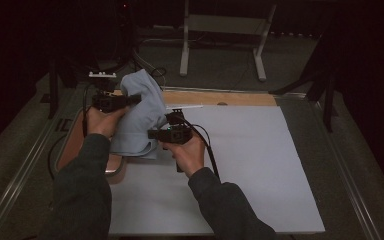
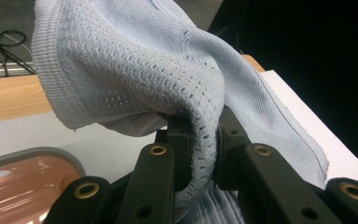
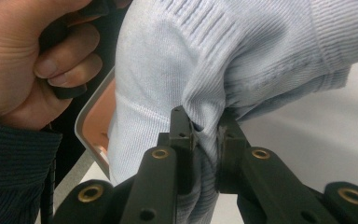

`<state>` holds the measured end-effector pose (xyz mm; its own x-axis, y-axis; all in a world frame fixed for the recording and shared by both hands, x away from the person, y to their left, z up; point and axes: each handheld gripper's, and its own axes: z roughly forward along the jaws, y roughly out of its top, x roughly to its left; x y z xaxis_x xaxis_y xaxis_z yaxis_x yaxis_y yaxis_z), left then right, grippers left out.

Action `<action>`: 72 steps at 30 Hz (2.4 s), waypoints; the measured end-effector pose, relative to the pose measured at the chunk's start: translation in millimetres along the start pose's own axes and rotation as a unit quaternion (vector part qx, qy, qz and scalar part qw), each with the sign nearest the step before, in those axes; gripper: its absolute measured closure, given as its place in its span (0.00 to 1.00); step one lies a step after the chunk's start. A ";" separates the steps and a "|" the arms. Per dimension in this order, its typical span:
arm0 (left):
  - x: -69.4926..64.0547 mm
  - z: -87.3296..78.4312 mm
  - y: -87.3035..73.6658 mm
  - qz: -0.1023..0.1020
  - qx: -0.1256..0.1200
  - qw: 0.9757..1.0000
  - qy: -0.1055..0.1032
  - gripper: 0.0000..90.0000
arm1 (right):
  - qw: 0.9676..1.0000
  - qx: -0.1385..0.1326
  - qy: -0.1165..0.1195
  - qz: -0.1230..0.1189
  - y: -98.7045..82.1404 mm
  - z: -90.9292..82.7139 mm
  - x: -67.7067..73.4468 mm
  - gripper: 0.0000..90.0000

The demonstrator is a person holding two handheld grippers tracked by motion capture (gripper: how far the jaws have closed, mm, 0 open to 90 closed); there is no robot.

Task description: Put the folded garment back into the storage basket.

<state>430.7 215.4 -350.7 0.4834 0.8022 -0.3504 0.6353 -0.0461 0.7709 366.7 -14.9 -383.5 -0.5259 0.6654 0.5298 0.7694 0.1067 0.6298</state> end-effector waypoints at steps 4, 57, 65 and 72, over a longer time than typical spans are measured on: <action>3.8 -4.4 -0.9 0.002 -0.001 1.000 0.005 0.90 | 1.000 0.003 0.001 -0.003 0.5 5.5 3.0 0.90; 44.7 -53.0 -14.4 -0.023 -0.015 0.998 0.048 0.90 | 0.999 0.011 0.030 -0.013 -3.9 66.2 47.0 0.90; 48.4 -56.0 -17.0 -0.027 -0.019 0.998 0.052 0.90 | 0.999 0.014 0.028 -0.015 -5.2 72.5 49.1 0.90; 54.5 -57.3 -20.5 -0.032 -0.018 0.998 0.058 0.90 | 0.999 0.015 0.025 -0.016 -5.6 77.7 50.3 0.90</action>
<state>409.5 294.1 -355.1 0.3685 0.8660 -0.3379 0.6399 0.0274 0.7680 364.0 75.4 -404.5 -0.5683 0.6227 0.5378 0.7615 0.1506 0.6304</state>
